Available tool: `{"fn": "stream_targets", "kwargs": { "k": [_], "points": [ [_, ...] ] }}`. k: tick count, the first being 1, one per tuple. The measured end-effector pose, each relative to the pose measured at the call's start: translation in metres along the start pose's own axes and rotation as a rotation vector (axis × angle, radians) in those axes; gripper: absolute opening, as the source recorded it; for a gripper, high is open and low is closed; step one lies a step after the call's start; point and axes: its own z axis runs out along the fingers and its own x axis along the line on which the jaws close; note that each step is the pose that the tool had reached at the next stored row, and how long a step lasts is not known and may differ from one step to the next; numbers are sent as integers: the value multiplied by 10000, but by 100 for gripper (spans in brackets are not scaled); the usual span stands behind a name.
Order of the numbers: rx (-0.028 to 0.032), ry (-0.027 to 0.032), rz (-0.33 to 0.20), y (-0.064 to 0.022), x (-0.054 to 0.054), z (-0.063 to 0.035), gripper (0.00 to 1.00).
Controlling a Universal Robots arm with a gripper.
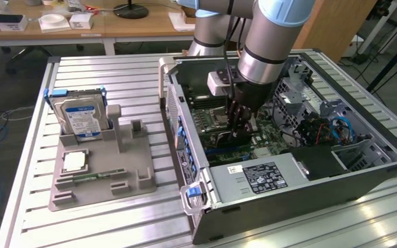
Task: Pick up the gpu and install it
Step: 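Insert the gpu into the slot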
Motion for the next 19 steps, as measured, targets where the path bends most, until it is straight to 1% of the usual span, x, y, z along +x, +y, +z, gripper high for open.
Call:
{"fn": "stream_targets", "kwargs": {
  "k": [5, 7, 10, 14, 19],
  "points": [
    [1, -1, 1, 0, 0, 1, 26],
    [12, 0, 0, 0, 0, 1, 26],
    [44, -1, 1, 0, 0, 4, 26],
    [101, -3, 1, 6, 0, 9, 26],
    [138, -1, -2, 29, 0, 15, 26]
  ]
}}
